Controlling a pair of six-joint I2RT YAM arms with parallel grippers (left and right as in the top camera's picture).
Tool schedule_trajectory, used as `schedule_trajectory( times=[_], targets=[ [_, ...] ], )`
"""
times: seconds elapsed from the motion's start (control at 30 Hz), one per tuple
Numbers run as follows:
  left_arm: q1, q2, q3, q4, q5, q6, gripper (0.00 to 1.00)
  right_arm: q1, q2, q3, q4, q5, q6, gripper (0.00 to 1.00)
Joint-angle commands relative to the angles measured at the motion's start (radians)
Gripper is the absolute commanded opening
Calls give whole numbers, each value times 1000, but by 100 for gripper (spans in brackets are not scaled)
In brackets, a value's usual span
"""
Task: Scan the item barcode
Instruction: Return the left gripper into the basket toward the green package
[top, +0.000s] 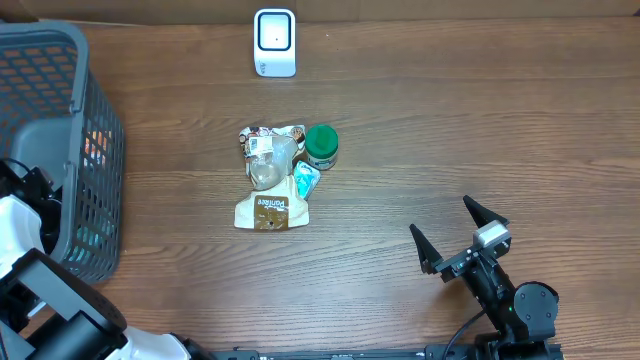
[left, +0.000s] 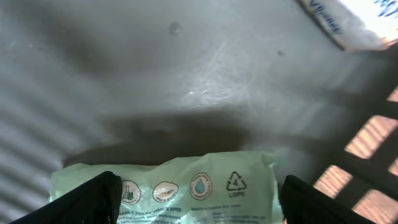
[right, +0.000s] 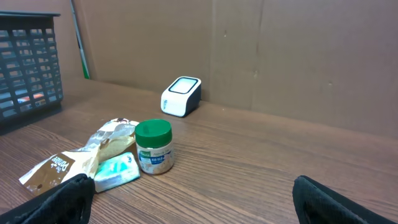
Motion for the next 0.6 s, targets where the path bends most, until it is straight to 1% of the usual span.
schedule_trajectory(
  times=[0.0,0.1,0.13,0.2,0.23,0.27,0.4,0.43,0.47,0.53,0.57],
  targets=[
    [-12,39,-28,-6,-50,37,83,6,-12,-11,2,-1,3,100],
    [-12,71,-28,-7,-59,37,82,6,-12,-11,2,-1,3,100],
    [-12,82,-28,-8,-59,37,81,6,-12,-11,2,-1,3,100],
    [-12,104,-28,-8,-60,37,74,6,-12,-11,2,-1,3,100],
    [-12,110,-28,-9,-63,37,69,6,-12,-11,2,-1,3,100],
    [-12,115,-28,-11,-72,37,61,6,-12,-11,2,-1,3,100],
    [-12,116,-27,-13,-120,35,24,6,-12,-11,1,-1,3,100],
    [-12,116,-27,-14,-129,31,17,6,-12,-11,2,-1,3,100],
    [-12,116,-27,-16,-138,29,11,6,-12,-11,2,-1,3,100],
    [-11,116,-27,-16,-143,29,4,6,-12,-11,2,-1,3,100],
    [-11,116,-26,-18,-154,28,4,6,-12,-11,2,-1,3,100]
  ],
)
